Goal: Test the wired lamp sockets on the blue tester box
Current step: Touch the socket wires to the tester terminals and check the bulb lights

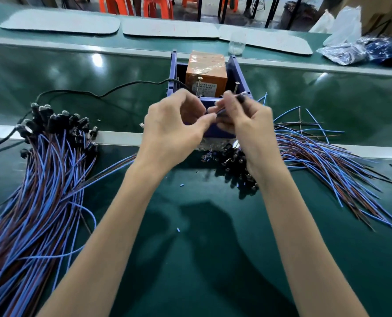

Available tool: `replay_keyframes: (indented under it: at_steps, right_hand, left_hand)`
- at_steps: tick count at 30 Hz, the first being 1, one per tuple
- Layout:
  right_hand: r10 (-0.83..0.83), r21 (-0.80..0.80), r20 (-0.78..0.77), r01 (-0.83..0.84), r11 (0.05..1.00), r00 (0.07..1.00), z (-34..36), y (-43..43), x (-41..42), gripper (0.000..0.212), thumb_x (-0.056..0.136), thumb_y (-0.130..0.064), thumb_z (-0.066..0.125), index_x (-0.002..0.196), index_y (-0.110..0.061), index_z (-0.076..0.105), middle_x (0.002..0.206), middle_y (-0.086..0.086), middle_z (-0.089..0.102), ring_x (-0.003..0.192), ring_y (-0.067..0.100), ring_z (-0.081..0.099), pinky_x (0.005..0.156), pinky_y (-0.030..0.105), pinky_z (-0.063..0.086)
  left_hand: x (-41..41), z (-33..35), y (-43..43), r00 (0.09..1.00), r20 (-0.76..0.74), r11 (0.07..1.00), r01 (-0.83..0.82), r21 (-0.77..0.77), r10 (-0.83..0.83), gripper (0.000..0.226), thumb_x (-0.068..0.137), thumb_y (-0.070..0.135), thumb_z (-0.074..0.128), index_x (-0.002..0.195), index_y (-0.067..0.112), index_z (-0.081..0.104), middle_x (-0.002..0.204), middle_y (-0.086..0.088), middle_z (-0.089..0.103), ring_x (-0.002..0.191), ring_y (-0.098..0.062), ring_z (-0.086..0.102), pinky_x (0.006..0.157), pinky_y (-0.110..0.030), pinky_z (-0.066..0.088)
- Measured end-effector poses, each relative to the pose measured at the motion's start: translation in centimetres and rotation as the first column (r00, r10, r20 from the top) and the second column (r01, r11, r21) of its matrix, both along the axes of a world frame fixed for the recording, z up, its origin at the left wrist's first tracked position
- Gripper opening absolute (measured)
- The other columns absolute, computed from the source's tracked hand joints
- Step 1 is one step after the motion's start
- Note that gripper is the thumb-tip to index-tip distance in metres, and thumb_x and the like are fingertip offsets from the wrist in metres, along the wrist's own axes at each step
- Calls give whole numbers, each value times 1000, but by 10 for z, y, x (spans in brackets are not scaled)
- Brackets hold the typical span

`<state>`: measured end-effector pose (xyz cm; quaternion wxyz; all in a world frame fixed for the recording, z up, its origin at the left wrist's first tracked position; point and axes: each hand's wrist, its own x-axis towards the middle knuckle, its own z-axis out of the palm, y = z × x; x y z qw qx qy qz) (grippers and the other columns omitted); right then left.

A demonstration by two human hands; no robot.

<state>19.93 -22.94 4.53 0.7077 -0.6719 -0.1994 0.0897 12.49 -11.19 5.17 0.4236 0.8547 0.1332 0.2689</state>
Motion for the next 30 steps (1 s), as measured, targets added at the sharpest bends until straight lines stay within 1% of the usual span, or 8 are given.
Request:
replay_keyframes:
  at_steps: [2,5,8,11,15,19,24,30]
  right_hand:
    - [-48,4,62,48,999,997,8,-8,5,28,100,-27,50,78,-16,64,85,1,74,80,13,68,70,20,50]
    - [22,25,46,-23,999,999,21,-23,9,35,102,-29,44,73,-17,59,77,-1,74,86,17,70,82,30,53]
    - [105,173,-78,-90,981,991,27,-33,11,35,104,-27,38,74,-12,49,57,2,59,61,21,65,76,36,57]
    - [48,130,-106,-34,991,993,27,-43,18,32,103,-28,43,73,-14,44,49,-7,35,45,9,32,47,22,44]
    - [-44,-90,34,47,995,998,24,-58,28,22,90,-18,67,69,-14,62,56,-5,40,46,5,26,39,15,25]
    - [-51,-40,-40,49,998,998,20,-56,28,19,89,-15,67,72,-7,70,59,1,33,43,5,21,36,15,18]
    - [60,-71,-71,-65,995,996,11,-36,17,40,100,-35,47,90,-7,73,50,-8,26,44,6,19,40,16,18]
    - [114,-47,-45,-116,992,993,4,-15,2,21,93,-20,60,91,-3,71,43,-15,48,39,2,39,40,13,31]
  left_hand:
    - [4,1,-9,974,-172,927,74,-366,-146,34,90,45,61,78,14,67,72,1,74,67,-12,71,62,-22,54]
    - [12,1,-17,945,-174,479,-23,-878,-275,68,93,62,38,113,-1,55,107,-15,70,89,-21,71,74,-29,58]
    - [14,-2,-16,999,35,-77,38,-996,34,56,101,50,28,115,0,48,103,-15,65,89,-24,65,83,-40,51]
    - [13,-2,-9,946,49,-256,136,-957,320,49,105,38,23,79,7,50,60,-5,52,48,-15,53,52,-28,51]
    - [11,3,-2,922,88,-36,110,-993,378,47,105,43,23,75,15,46,44,6,28,31,-8,21,34,-15,19]
    - [11,7,-7,996,91,369,78,-926,18,48,102,51,20,77,17,42,47,7,26,34,-5,16,36,-14,11]
    - [13,0,-23,954,-90,731,155,-665,-285,52,103,46,24,66,18,47,42,12,29,35,-3,18,34,-15,15]
    - [11,-12,-24,900,-227,868,250,-430,-371,54,102,48,30,65,20,59,40,13,35,37,-2,31,40,-18,25]
